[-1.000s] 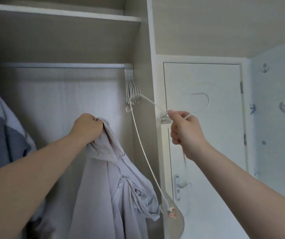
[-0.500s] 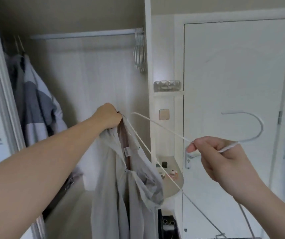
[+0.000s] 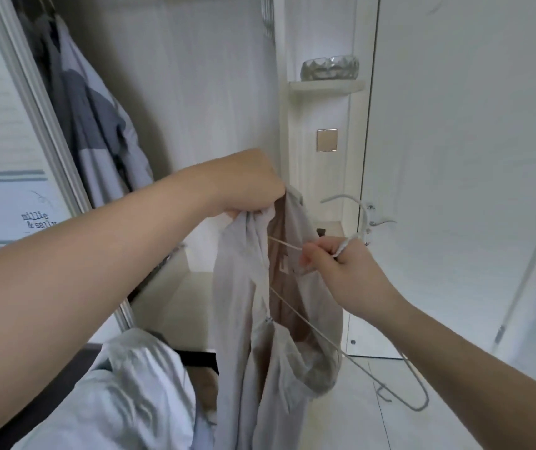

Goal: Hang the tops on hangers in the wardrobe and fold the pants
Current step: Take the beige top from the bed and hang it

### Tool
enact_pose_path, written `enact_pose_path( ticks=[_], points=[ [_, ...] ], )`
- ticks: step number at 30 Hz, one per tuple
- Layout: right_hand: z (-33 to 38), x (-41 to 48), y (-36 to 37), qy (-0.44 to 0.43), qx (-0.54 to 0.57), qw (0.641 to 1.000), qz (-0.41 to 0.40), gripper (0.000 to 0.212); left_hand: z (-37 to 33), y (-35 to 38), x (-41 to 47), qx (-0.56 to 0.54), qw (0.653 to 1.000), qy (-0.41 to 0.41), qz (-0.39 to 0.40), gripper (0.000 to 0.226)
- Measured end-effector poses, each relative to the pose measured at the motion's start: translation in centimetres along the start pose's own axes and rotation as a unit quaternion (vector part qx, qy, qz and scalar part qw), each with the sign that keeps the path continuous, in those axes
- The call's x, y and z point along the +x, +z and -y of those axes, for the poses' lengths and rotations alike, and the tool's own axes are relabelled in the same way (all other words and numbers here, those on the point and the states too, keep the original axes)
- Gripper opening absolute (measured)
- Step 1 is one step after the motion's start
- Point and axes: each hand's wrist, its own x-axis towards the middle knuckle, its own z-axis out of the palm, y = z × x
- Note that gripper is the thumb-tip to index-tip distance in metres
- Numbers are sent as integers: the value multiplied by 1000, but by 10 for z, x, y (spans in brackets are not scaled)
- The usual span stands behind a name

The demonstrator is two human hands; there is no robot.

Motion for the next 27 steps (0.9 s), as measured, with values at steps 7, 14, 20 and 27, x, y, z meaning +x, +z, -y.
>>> enact_pose_path(
  ticks=[7, 14, 20, 27],
  points=[
    [-15, -22, -12, 9, 244, 969, -25, 32, -16, 22, -51, -45, 975, 186, 115, 43],
    [-25, -34, -48, 43, 292, 955, -19, 32, 20, 45, -68, 197, 920, 327, -91, 52],
    [-16, -42, -36, 31, 250, 968, 15, 42, -1, 89, -96, 157, 949, 272, -29, 61],
    [-27, -59, -14, 47, 208, 976, 36, 45, 7, 134, -113, 86, 966, 241, -29, 45]
  ],
)
